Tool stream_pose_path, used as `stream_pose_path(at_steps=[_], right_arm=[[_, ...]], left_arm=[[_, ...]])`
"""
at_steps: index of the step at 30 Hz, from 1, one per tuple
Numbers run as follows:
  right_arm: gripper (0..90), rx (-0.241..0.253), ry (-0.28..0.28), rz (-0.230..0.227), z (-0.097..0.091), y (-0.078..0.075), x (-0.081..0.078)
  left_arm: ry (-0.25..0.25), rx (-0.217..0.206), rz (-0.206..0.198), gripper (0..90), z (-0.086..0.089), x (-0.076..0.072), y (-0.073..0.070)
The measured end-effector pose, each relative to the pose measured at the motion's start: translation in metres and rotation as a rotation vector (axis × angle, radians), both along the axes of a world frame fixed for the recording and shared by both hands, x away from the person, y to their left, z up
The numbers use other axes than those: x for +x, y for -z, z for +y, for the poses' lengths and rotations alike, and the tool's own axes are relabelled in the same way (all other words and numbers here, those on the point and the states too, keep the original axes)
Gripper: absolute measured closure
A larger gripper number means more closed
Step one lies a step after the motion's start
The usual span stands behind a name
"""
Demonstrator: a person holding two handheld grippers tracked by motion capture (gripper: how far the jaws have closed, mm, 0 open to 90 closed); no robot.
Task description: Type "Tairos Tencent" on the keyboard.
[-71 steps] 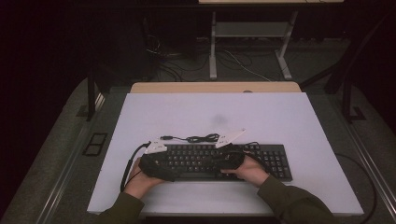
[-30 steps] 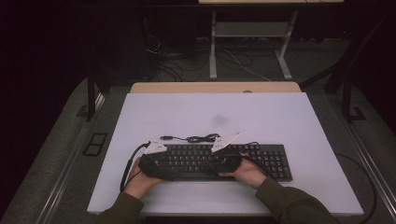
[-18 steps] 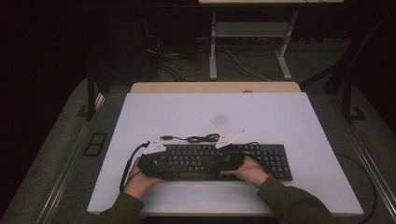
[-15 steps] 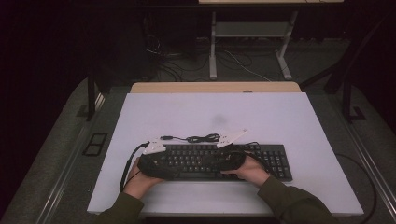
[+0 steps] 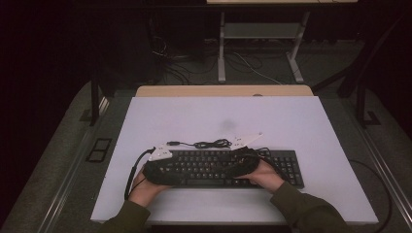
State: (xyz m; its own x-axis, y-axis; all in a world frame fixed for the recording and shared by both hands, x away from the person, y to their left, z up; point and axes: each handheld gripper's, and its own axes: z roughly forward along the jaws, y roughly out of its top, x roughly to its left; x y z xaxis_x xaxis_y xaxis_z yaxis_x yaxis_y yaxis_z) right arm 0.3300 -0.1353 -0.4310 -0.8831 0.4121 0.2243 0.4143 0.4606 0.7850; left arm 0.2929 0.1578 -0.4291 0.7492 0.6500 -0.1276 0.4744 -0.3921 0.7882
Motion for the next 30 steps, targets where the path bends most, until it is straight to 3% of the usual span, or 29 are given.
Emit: stream_pose_path(at_steps=[11,30], right_arm=[[34.0,0.012,0.068,-0.008,-0.011,-0.001,0.006],[29.9,0.007,0.099,-0.019,-0.016,0.001,0.009]], left_arm=[[0.023,-0.005,-0.008,48.8,-0.003,-0.003,-0.002],[0.092,0.019,0.052,88.5,-0.017,-0.001,0.005]])
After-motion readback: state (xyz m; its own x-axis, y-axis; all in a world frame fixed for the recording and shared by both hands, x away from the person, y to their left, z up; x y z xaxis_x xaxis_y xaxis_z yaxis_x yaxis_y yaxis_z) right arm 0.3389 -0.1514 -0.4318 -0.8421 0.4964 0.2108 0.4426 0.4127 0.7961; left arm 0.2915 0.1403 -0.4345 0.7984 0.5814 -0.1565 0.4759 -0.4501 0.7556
